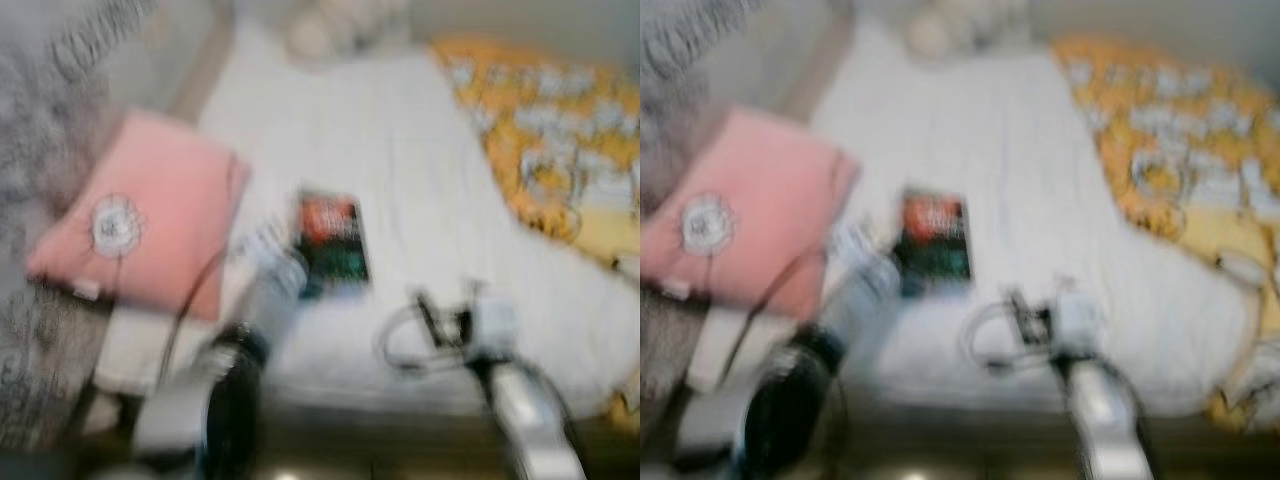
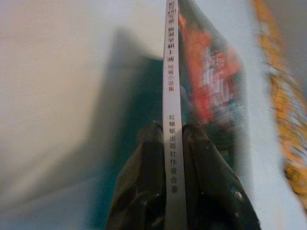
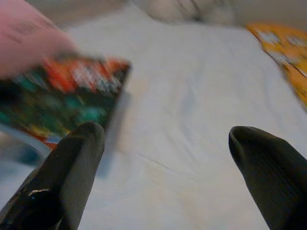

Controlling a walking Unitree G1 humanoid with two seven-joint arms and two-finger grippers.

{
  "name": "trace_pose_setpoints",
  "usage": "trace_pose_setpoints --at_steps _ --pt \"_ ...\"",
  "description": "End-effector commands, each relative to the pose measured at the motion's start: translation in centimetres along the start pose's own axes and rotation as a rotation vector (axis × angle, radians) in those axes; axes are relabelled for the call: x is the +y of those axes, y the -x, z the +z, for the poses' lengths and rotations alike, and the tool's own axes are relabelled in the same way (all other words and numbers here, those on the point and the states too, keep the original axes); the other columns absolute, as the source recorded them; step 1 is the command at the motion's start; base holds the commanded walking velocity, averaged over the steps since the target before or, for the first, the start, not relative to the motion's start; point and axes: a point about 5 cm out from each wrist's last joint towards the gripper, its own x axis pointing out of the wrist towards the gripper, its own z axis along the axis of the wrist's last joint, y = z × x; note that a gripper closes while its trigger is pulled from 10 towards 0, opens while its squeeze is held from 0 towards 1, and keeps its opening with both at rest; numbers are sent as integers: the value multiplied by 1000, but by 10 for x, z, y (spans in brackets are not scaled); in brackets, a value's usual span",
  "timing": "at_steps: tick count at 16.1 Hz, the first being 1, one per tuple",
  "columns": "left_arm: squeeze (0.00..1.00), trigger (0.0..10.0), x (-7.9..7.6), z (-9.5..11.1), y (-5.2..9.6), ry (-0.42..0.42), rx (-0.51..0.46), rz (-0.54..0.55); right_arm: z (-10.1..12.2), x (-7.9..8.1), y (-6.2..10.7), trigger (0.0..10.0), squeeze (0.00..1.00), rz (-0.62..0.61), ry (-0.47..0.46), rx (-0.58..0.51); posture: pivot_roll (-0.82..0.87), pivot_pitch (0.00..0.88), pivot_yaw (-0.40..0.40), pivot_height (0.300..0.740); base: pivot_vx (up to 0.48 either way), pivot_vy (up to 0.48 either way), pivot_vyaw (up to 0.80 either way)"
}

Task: Clean up the room

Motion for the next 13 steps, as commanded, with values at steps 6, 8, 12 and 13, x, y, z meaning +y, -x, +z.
trace_pose_setpoints --at_steps 6,8,12,13 --pt "0 10000 32 26 4 -344 -35 87 -10 -7 37 10000 0 -5 14 126 -197 42 -120 740 0 0 0" --pt "0 10000 36 41 5 -424 -77 106 -9 -5 37 10000 0 10 15 142 -187 35 -124 740 0 0 0" --pt "0 10000 36 37 5 -611 -44 106 -7 -6 34 10000 0 10 20 149 -193 21 -122 740 0 0 0" --pt "0 10000 38 33 5 -666 -21 116 -6 -6 36 10000 0 13 24 154 -200 23 -125 740 0 0 0"
